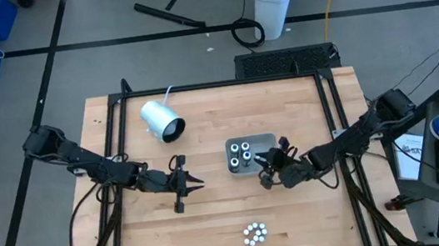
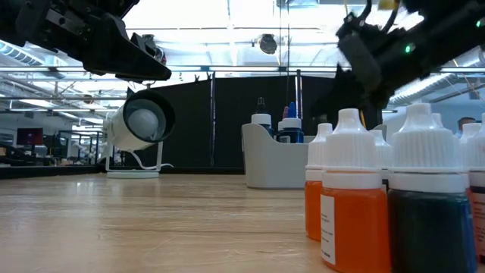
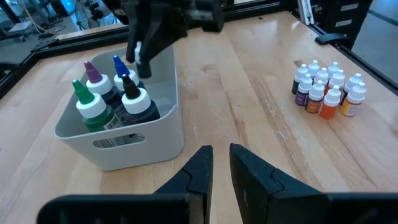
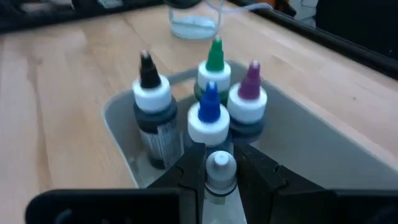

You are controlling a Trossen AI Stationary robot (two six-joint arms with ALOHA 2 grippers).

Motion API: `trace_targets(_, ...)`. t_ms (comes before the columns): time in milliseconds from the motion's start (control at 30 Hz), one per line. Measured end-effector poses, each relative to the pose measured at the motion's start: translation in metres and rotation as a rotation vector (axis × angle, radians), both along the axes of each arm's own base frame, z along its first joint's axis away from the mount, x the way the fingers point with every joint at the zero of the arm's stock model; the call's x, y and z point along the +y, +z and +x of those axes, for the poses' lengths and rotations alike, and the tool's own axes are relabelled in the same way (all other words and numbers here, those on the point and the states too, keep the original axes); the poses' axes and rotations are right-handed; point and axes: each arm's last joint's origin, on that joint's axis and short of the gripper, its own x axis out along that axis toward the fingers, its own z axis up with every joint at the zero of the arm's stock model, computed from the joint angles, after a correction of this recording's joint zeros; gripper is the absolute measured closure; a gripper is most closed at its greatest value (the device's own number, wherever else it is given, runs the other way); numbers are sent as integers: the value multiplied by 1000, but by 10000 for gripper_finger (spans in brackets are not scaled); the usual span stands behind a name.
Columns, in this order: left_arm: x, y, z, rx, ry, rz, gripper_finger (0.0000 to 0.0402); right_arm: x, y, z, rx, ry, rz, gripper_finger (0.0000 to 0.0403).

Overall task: Pick & Place food coloring
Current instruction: Put the small green food coloring bottle into the gray bin

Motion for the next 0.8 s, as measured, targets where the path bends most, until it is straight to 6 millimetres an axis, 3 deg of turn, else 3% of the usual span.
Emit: trace_targets(800,0,-1,0,7,4,-5,339,-7,-14,1,145,55,-37,343)
